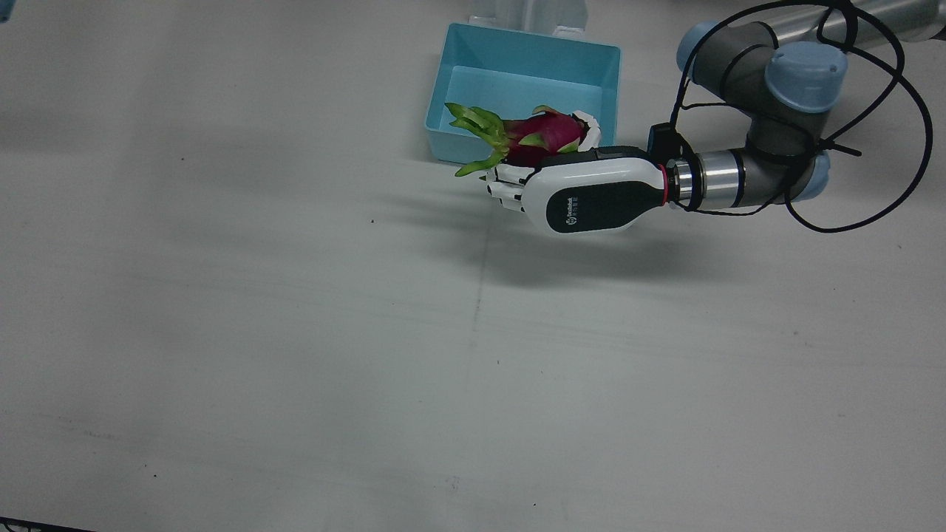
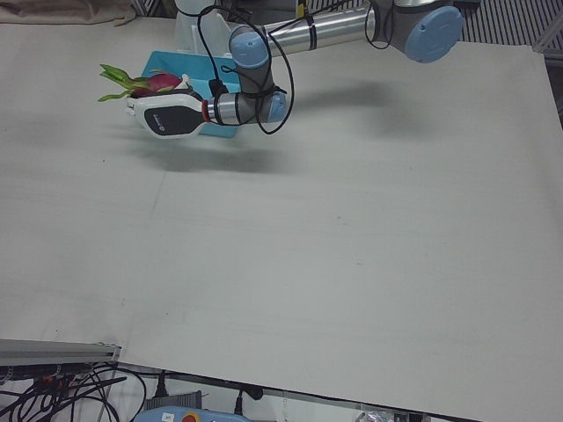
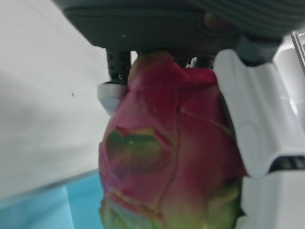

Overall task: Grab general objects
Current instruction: 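Lower the dragon fruit into the light-blue tray with the left hand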

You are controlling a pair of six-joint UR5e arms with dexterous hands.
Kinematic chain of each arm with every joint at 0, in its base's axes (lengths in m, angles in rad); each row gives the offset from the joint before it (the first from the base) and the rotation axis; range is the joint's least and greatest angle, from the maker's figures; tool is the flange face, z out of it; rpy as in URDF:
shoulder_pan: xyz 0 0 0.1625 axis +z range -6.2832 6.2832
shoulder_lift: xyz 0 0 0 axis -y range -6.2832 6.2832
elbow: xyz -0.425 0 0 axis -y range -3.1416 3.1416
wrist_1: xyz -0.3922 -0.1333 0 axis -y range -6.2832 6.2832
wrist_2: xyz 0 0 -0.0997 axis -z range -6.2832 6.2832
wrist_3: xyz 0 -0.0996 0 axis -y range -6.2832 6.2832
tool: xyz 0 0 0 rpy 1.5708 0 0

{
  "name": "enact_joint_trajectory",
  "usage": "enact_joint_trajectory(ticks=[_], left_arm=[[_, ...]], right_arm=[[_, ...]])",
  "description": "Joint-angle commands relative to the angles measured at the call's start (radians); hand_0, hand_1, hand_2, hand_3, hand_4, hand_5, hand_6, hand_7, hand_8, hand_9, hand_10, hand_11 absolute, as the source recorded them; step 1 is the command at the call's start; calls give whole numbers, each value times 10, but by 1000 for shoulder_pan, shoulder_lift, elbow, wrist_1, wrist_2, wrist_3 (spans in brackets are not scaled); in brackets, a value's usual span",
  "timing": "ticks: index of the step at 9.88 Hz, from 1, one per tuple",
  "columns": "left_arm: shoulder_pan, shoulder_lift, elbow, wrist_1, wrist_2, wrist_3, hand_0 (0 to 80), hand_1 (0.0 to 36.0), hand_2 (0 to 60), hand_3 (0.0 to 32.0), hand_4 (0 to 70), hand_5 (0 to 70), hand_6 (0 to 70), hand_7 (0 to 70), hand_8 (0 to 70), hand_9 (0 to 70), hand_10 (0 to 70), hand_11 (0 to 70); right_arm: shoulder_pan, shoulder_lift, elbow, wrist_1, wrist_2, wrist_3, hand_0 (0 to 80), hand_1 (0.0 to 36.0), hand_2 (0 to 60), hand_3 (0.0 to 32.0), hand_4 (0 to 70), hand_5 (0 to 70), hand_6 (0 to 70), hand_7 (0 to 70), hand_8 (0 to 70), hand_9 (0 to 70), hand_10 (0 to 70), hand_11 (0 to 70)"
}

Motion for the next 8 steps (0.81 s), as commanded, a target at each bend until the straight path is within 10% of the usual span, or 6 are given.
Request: enact_joint_trajectory(ticks=[1, 6, 7, 8], left_arm=[[58, 7, -19, 3, 0, 2, 791, 335, 461, 0, 313, 470, 650, 700, 536, 592, 596, 700], [62, 94, -122, -34, 3, -2, 734, 337, 475, 0, 306, 431, 596, 700, 493, 547, 488, 700], [78, 101, -131, -45, 3, 0, 647, 324, 436, 0, 260, 350, 458, 691, 380, 382, 289, 435], [87, 101, -148, -49, 3, 0, 593, 259, 223, 0, 201, 239, 260, 421, 175, 112, 84, 141]], right_arm=[[0, 0, -1, 0, 0, 0, 0, 0, 0, 0, 0, 0, 0, 0, 0, 0, 0, 0], [0, 0, -1, 0, 0, 0, 0, 0, 0, 0, 0, 0, 0, 0, 0, 0, 0, 0], [0, 0, -1, 0, 0, 0, 0, 0, 0, 0, 0, 0, 0, 0, 0, 0, 0, 0], [0, 0, -1, 0, 0, 0, 0, 0, 0, 0, 0, 0, 0, 0, 0, 0, 0, 0]])
